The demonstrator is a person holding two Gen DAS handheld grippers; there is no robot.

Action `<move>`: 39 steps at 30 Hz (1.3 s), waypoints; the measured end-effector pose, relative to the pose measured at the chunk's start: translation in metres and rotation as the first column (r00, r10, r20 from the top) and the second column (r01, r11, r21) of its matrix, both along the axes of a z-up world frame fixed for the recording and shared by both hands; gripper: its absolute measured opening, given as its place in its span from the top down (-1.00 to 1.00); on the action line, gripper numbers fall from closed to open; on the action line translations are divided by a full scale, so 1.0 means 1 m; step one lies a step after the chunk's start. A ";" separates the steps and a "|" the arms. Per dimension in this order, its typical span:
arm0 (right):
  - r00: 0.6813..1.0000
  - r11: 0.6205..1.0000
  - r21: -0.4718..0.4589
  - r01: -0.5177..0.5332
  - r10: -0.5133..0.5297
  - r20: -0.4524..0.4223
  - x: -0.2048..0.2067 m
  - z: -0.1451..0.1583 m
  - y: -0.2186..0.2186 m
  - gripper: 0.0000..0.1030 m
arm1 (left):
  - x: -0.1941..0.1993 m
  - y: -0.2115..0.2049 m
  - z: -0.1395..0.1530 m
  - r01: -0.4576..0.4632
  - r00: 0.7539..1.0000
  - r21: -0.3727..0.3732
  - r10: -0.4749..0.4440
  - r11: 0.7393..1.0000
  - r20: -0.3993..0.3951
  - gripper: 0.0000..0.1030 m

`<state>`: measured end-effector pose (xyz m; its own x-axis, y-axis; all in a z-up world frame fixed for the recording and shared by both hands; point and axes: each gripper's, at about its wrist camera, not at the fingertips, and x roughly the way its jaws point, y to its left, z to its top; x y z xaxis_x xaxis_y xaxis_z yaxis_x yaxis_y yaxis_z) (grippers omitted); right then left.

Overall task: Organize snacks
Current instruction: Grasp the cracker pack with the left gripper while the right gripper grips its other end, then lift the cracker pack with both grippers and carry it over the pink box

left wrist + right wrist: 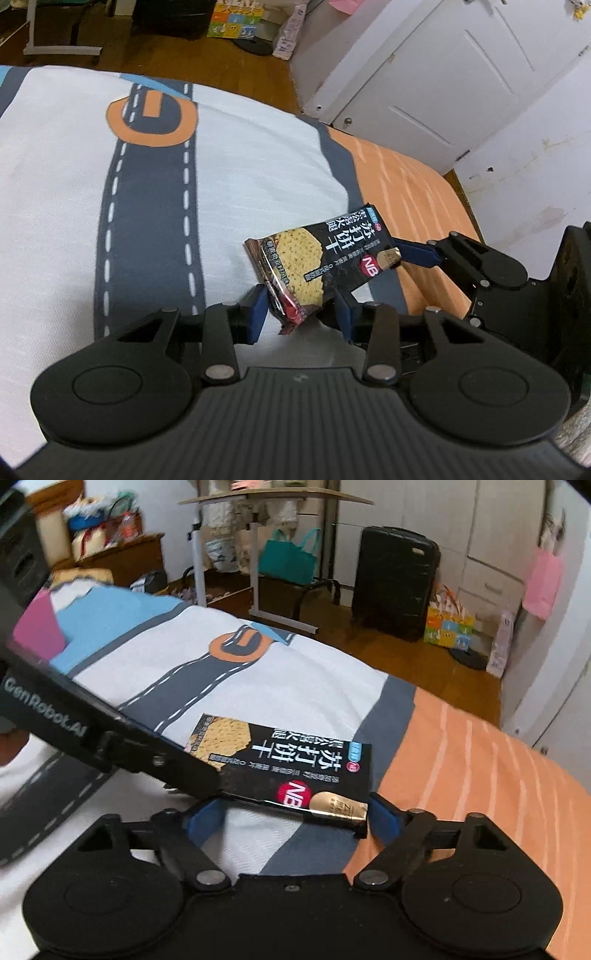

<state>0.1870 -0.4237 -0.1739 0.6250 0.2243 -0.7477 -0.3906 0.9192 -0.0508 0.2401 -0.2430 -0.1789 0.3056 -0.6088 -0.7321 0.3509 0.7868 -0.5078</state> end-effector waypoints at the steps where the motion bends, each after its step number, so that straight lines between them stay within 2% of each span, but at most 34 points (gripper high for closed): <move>1: 1.000 1.000 -0.010 -0.001 0.001 -0.003 0.000 0.001 0.001 -0.62 | -0.001 -0.001 0.002 0.003 1.000 0.008 -0.003 1.000 0.004 0.26; 4: 1.000 1.000 -0.028 -0.007 0.006 -0.007 -0.003 0.008 0.003 -0.47 | -0.005 -0.003 0.008 0.026 1.000 0.025 -0.026 0.999 0.017 0.26; 8: 1.000 1.000 -0.024 -0.001 0.000 -0.028 -0.010 0.020 0.006 -0.42 | -0.016 -0.002 0.020 0.037 0.998 0.046 -0.039 0.998 0.043 0.26; 15: 0.995 0.999 0.020 0.028 -0.025 -0.099 -0.026 0.049 0.014 -0.50 | -0.039 0.012 0.057 0.083 0.995 0.046 -0.085 0.995 0.056 0.26; 21: 0.998 1.000 0.008 -0.022 0.023 -0.067 -0.050 0.080 0.035 -0.51 | -0.071 0.027 0.096 0.130 0.985 0.114 -0.141 0.985 0.101 0.26; 30: 0.993 0.995 -0.054 -0.078 0.073 -0.092 -0.084 0.131 0.085 -0.51 | -0.118 0.073 0.143 0.128 0.981 0.133 -0.145 0.983 0.128 0.26; 39: 0.982 0.976 -0.124 -0.181 0.173 -0.076 -0.115 0.159 0.163 -0.52 | -0.156 0.145 0.166 0.056 0.990 0.138 -0.073 0.989 0.122 0.26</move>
